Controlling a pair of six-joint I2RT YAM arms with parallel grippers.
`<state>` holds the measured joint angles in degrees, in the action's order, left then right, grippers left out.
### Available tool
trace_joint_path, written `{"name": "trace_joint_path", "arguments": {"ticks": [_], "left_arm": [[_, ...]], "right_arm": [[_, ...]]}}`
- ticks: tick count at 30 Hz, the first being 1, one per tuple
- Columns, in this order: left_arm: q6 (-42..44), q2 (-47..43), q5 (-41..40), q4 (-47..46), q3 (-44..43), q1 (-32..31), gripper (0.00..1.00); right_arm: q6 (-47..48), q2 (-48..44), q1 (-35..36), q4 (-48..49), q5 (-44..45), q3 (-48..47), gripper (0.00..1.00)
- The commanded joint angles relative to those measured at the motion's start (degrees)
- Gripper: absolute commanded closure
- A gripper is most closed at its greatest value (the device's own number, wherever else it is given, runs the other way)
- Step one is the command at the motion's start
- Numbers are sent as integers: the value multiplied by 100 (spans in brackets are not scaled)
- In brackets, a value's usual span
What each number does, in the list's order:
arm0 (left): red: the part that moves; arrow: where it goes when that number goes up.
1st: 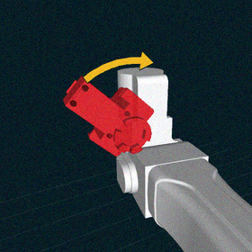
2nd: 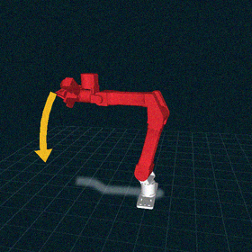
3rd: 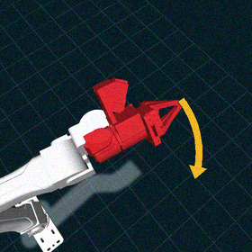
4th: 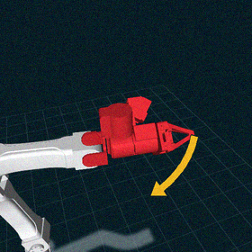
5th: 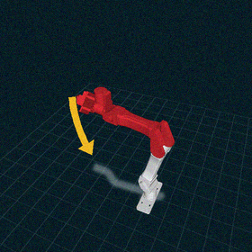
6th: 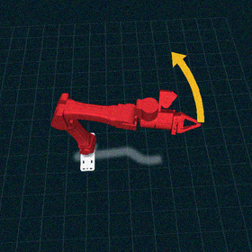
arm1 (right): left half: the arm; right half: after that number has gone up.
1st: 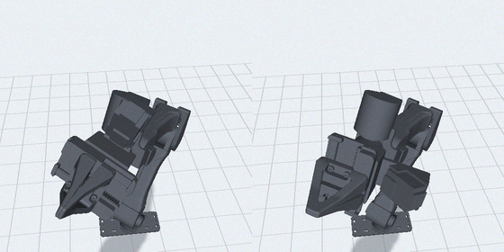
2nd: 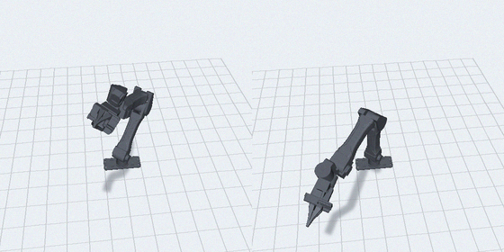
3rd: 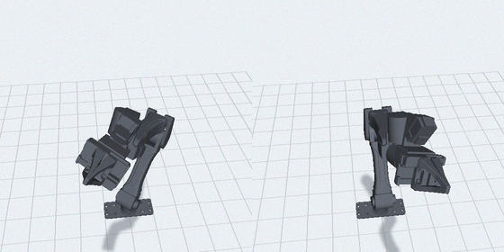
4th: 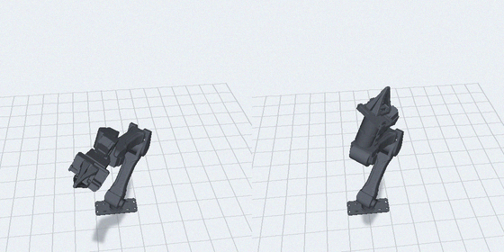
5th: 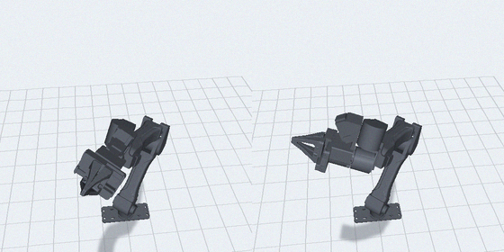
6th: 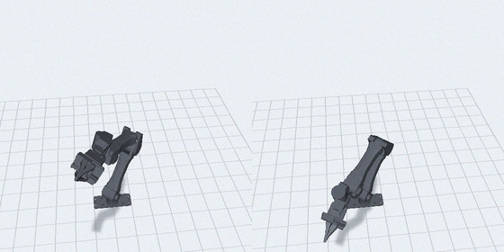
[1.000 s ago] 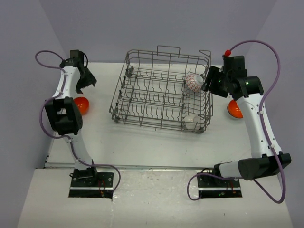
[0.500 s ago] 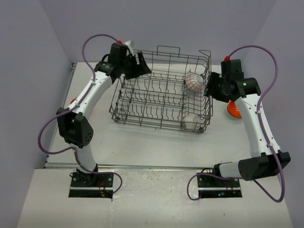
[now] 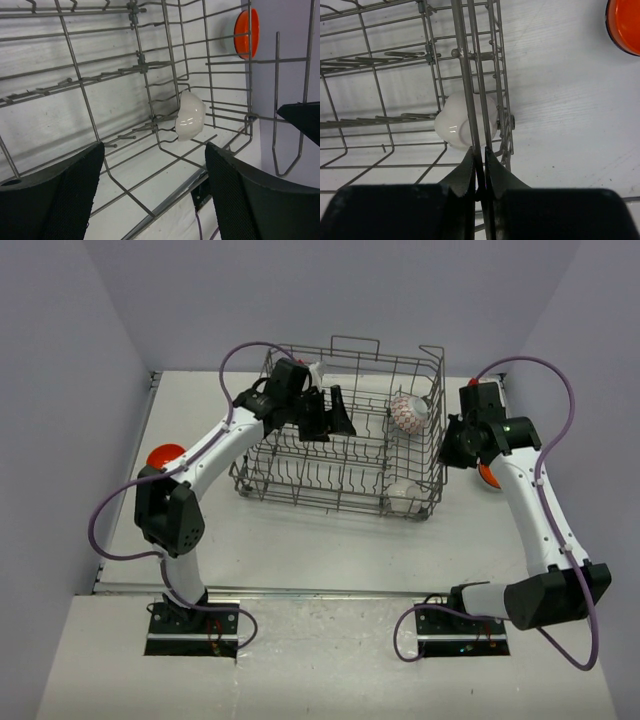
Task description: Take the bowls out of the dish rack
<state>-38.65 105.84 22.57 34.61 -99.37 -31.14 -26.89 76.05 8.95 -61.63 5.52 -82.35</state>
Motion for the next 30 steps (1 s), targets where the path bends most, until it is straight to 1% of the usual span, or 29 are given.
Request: {"name": "trace_joint_path", "arguments": {"ticks": [1, 4, 7, 8, 9, 10, 11, 12, 14, 16, 17, 19, 20, 24, 26, 30], "left_arm": [[-195, -213, 599, 28, 120, -173, 17], [-397, -275, 1020, -156, 295, -401, 16], [-704, -371, 1215, -612, 655, -629, 17], [-844, -389, 1241, -866, 769, -665, 19], [-950, -406, 1276, -1042, 1031, -709, 25], [-1055, -415, 1346, -1244, 1173, -771, 28], [-1274, -450, 1373, -1864, 1366, -797, 30], [-1346, -494, 1373, -2131, 1681, -841, 30], [-1364, -503, 1277, -2536, 1946, -947, 30], [-1364, -521, 1145, -2748, 2132, -1034, 29], [-1381, -556, 1075, -3123, 2272, -1070, 29], [-1373, -582, 969, -3354, 2545, -1140, 27], [-1355, -574, 908, -3712, 2685, -1158, 27], [-1347, -416, 705, -4329, 2862, -1263, 25], [-1390, -171, 679, -4401, 2792, -1316, 24], [-1408, 191, 346, -4410, 2529, -1526, 24]], "right_arm": [[-193, -152, -16, 203, -86, 140, 100], [-202, -126, -16, 230, -33, 87, 100], [-176, -91, -25, 230, -33, -36, 100], [-184, -90, -16, 239, -33, -79, 100], [-167, -90, -25, 230, -51, -97, 100], [-167, -73, -34, 230, -68, -115, 100], [-167, -55, -34, 230, -77, -141, 100], [-158, -47, -34, 230, -112, -150, 100], [-167, -55, -51, 230, -191, -141, 100], [-167, -55, -51, 230, -227, -133, 100], [-167, -64, -51, 230, -244, -115, 100], [-167, -90, -51, 230, -271, -89, 100], [-176, -99, -51, 230, -288, -71, 100], [-211, -187, -51, 300, -394, 78, 100], [-228, -205, -51, 335, -402, 122, 100], [-193, -240, -51, 335, -367, 105, 100]]}}
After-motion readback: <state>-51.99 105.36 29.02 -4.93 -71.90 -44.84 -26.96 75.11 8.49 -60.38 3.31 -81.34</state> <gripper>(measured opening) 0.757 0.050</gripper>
